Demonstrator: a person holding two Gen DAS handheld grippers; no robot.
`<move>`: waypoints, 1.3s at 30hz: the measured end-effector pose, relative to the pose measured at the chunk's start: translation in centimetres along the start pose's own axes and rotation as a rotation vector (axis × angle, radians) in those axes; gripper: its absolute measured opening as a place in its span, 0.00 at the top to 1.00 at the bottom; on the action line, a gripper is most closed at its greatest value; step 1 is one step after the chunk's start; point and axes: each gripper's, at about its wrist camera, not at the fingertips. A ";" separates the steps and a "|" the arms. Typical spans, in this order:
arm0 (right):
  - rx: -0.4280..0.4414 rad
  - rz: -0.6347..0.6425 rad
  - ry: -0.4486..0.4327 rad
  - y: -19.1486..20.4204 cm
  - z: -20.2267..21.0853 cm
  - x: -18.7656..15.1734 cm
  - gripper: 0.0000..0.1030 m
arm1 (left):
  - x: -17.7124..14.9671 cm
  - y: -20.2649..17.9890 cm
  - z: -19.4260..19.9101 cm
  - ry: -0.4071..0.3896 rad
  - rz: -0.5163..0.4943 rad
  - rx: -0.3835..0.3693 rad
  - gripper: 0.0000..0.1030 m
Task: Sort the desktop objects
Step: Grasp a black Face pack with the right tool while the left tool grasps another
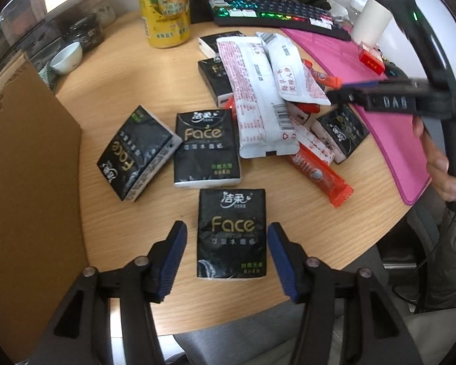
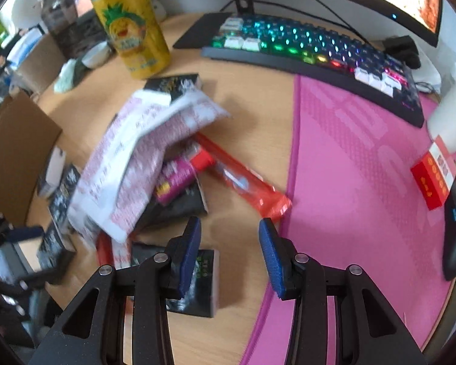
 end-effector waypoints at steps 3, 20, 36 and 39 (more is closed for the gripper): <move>-0.009 0.012 0.019 -0.2 0.5 -1.9 0.65 | 0.0 0.3 -0.1 -0.001 0.007 -0.008 0.41; 0.138 0.049 0.024 3.6 2.7 -6.4 0.60 | -0.2 1.8 0.7 -0.021 0.037 -0.015 0.41; 0.094 0.155 0.030 6.6 1.8 -6.1 0.54 | -0.1 1.8 -0.5 -0.012 0.033 -0.081 0.37; 0.096 0.146 0.030 6.9 1.7 -6.0 0.75 | 0.1 1.1 -0.7 -0.009 0.011 -0.064 0.37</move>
Point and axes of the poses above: each gripper's, at about its wrist camera, not at the fingertips, and z roughly against the way its jaws point, y to its left, x to its top, and after that the axes turned 2 degrees about -x, right-handed
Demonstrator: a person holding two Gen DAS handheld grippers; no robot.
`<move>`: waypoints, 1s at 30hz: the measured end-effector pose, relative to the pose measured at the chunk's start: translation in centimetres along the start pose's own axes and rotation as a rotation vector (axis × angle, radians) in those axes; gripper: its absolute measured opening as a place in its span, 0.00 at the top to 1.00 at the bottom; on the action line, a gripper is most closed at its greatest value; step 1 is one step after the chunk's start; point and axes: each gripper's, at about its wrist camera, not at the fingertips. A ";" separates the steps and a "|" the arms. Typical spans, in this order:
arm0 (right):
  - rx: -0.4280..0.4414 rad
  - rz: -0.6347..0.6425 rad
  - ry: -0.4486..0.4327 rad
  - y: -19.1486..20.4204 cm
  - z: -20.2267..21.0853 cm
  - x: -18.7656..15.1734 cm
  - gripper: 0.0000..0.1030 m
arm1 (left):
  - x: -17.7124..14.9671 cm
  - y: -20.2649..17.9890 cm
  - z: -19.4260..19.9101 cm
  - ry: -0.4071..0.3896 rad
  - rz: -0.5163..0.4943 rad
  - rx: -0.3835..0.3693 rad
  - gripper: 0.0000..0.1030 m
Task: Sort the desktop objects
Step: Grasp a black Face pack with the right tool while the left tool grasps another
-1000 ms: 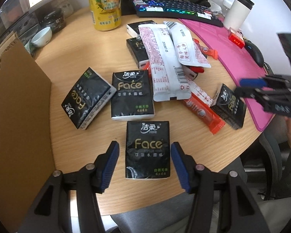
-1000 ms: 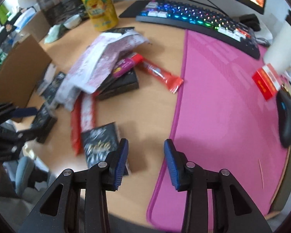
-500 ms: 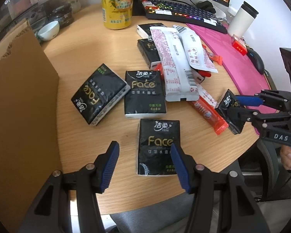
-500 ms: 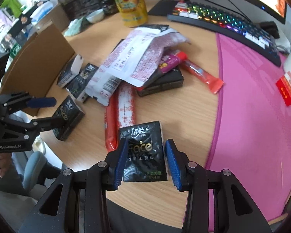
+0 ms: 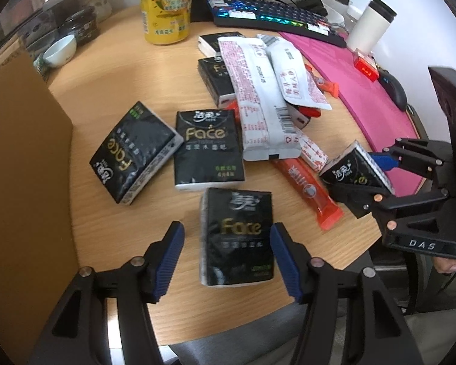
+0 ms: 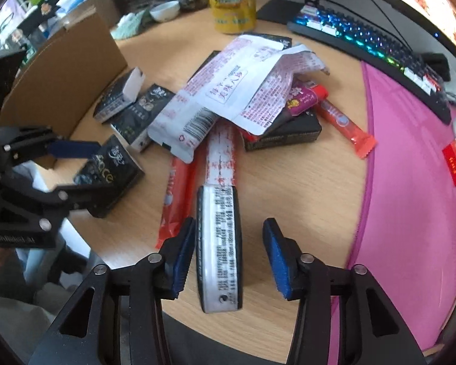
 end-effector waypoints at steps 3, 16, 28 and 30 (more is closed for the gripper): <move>0.003 -0.018 0.005 -0.5 0.1 0.0 0.80 | 0.0 -0.6 -0.5 0.004 -0.026 0.047 0.37; -0.054 -0.092 0.000 -3.1 1.6 -1.6 0.80 | -0.4 0.8 1.3 -0.028 0.025 0.049 0.37; -0.044 -0.093 0.000 -3.2 1.2 -1.9 0.80 | -0.3 -1.7 -0.9 0.010 -0.049 0.052 0.54; -0.044 -0.094 -0.001 -3.2 1.3 -2.1 0.80 | -0.1 -2.1 -1.1 0.001 -0.064 0.106 0.65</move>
Point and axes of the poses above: each gripper's, at about its wrist camera, not at the fingertips, and z roughly against the way its jaws point, y to its left, x to its top, and after that the axes turned 2 degrees about -x, right-handed
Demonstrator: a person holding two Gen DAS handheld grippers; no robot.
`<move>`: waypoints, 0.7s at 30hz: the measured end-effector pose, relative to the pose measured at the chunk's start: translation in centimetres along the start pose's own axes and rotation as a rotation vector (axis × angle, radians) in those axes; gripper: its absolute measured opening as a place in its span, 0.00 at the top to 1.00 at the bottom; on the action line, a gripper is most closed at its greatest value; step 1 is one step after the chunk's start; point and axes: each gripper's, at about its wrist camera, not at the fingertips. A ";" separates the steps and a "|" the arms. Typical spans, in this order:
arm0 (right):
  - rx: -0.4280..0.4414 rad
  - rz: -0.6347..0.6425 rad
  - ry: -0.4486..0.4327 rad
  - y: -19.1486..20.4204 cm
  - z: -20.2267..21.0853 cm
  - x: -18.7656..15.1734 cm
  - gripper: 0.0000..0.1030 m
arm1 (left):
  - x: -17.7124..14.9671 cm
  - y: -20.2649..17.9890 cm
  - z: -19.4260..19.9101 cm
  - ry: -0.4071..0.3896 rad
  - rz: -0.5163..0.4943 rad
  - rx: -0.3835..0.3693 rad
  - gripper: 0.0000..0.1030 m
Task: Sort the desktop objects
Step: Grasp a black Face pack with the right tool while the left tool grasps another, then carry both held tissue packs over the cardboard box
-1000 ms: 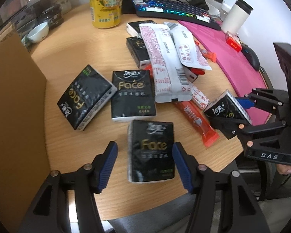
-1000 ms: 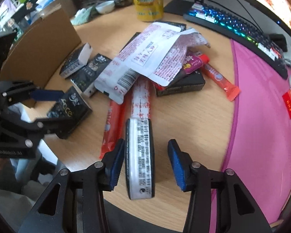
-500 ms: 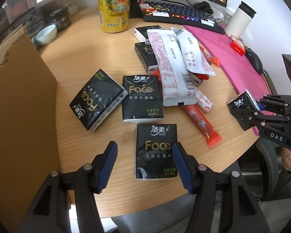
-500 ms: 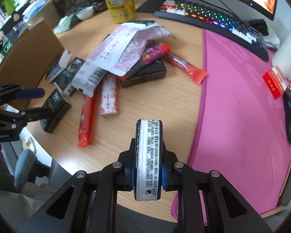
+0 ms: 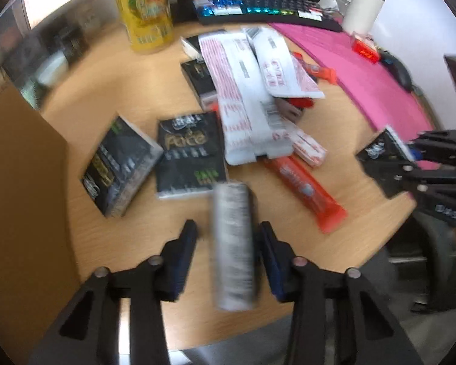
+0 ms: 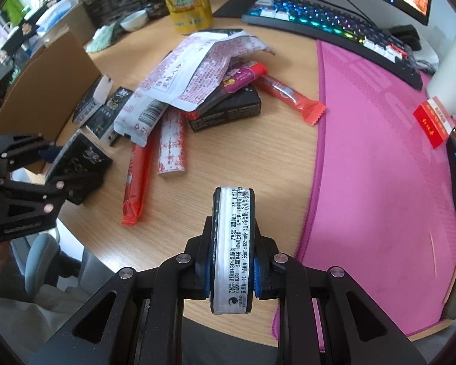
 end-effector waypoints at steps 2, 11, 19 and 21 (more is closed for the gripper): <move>-0.003 0.001 -0.002 0.0 0.1 -0.1 0.79 | 0.2 0.3 0.2 -0.001 0.025 -0.030 0.82; 0.013 -0.018 0.000 -0.1 0.6 -0.1 0.73 | -0.1 0.2 1.2 -0.009 0.024 -0.045 0.75; 0.012 -0.008 -0.002 0.4 1.6 -0.9 0.72 | -0.2 -0.3 1.5 -0.019 0.010 -0.038 0.70; 0.012 -0.009 0.001 0.5 1.5 -1.1 0.72 | -0.2 -0.3 1.4 -0.015 0.008 -0.037 0.70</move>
Point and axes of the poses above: each gripper's, at about its wrist camera, not at the fingertips, and z roughly against the way its jaws point, y to its left, x to its top, and after that the axes turned 2 degrees about -x, right-handed
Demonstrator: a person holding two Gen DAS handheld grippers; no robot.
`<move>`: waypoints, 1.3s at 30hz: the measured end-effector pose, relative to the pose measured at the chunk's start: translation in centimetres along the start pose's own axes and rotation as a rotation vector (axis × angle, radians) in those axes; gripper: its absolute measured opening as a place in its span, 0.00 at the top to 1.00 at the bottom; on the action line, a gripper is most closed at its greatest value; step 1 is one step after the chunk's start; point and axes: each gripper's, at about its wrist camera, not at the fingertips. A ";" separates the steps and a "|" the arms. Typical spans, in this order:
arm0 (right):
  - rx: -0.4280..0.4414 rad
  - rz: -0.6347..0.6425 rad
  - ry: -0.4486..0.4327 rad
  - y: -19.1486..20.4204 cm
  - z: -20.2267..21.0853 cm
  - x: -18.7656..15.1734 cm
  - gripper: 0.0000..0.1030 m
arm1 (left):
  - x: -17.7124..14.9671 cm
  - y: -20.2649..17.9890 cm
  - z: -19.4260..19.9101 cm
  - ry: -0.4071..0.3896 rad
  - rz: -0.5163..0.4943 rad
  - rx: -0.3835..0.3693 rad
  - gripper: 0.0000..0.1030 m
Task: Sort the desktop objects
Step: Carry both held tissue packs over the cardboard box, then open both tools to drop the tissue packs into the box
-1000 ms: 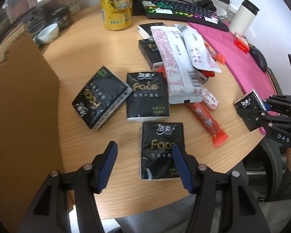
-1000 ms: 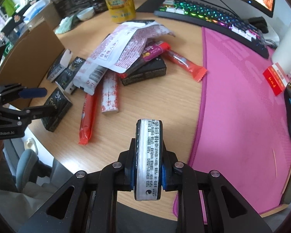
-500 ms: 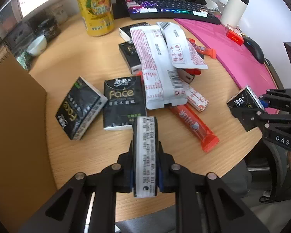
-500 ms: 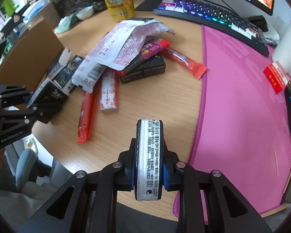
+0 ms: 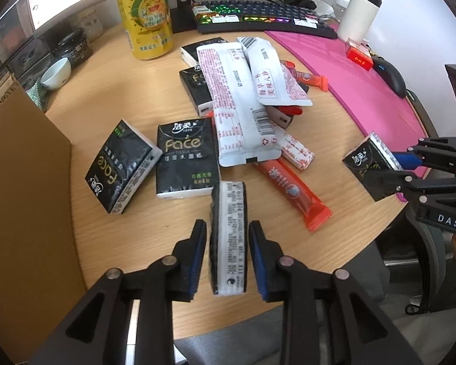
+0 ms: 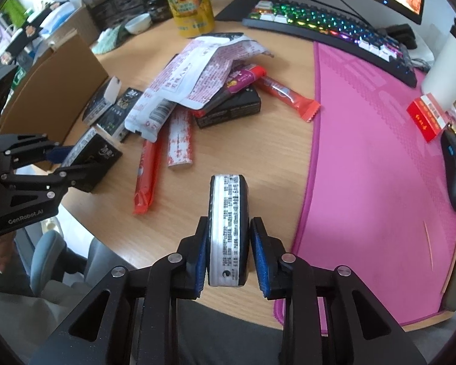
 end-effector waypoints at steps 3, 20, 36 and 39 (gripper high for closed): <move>-0.002 -0.003 0.005 0.0 -0.2 -0.1 0.72 | -0.1 0.1 0.0 0.005 0.000 0.000 0.70; 0.075 0.073 -0.025 2.3 2.1 2.1 0.80 | 0.1 1.2 4.7 -0.065 -0.024 -0.036 0.84; 0.382 0.459 -0.184 25.5 6.7 15.4 0.80 | -2.8 17.2 15.3 -0.279 0.299 0.236 0.84; 0.376 0.480 -0.143 27.9 4.8 15.9 0.80 | -3.8 19.1 14.6 -0.261 0.328 0.249 0.84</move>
Point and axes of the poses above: each gripper's, at about its wrist camera, not at the fingertips, and z roughly against the way its jaws point, y to its left, x to its top, and after that the axes turned 2 degrees about -x, right-handed
